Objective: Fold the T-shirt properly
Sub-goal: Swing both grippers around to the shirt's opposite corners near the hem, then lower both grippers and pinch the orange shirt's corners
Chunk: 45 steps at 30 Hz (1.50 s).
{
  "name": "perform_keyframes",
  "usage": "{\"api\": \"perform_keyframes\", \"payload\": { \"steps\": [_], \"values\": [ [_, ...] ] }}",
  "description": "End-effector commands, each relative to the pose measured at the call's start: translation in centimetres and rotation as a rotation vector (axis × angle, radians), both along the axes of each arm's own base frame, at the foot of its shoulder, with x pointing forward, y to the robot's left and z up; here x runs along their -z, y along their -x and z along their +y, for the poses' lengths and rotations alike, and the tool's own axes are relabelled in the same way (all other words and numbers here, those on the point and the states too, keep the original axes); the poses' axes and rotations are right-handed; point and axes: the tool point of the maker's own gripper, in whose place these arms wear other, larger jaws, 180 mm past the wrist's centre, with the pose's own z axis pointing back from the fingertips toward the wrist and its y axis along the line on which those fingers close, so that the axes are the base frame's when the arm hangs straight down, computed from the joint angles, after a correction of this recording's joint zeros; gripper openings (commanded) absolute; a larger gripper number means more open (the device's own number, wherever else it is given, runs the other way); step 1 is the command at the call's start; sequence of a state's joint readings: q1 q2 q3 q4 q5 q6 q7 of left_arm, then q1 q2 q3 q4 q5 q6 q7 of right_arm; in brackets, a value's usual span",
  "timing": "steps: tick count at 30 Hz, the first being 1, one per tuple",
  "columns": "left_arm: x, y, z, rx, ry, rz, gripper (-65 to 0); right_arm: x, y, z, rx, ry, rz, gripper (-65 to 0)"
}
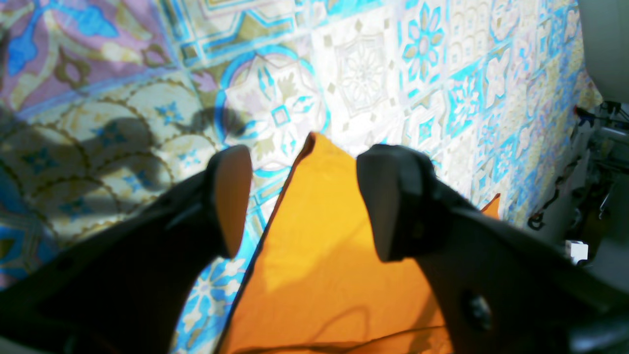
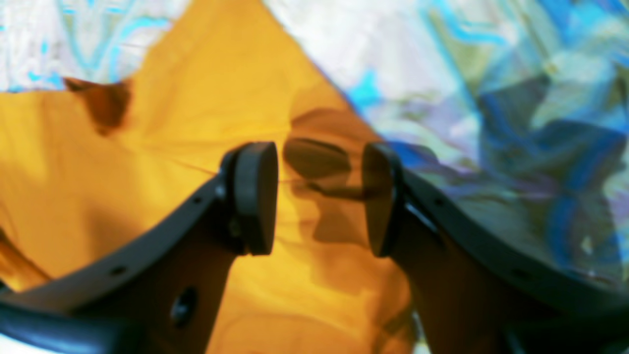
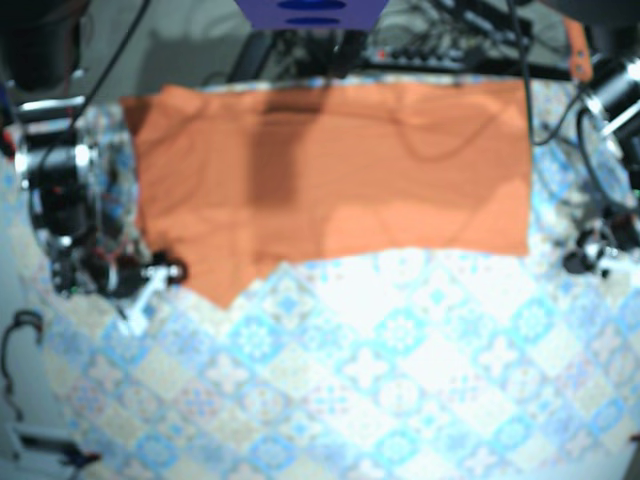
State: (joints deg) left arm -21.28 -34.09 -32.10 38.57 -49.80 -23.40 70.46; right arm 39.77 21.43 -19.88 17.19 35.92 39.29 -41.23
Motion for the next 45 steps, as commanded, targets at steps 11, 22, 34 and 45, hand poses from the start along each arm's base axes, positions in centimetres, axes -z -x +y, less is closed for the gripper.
{"api": "perform_keyframes", "payload": {
  "steps": [11,22,34,45],
  "values": [
    [-1.7,-0.5,1.4,-0.01,-0.027,-0.043,-28.2,-0.9,-1.7,-0.8,0.003,0.039,-0.104,-37.2],
    [-1.6,-0.4,1.4,-0.011,-0.028,-0.041,-28.3,-1.1,-3.0,0.0,0.052,0.032,-0.152,-37.4],
    [-1.6,-0.4,1.4,-0.011,-0.028,-0.041,-28.3,-0.5,-2.8,1.9,0.036,0.008,-0.155,-37.5],
    [-1.6,-0.4,1.4,-0.01,-0.028,-0.04,-28.4,1.0,-1.4,3.0,-0.015,0.029,-0.119,-50.4]
  ]
}}
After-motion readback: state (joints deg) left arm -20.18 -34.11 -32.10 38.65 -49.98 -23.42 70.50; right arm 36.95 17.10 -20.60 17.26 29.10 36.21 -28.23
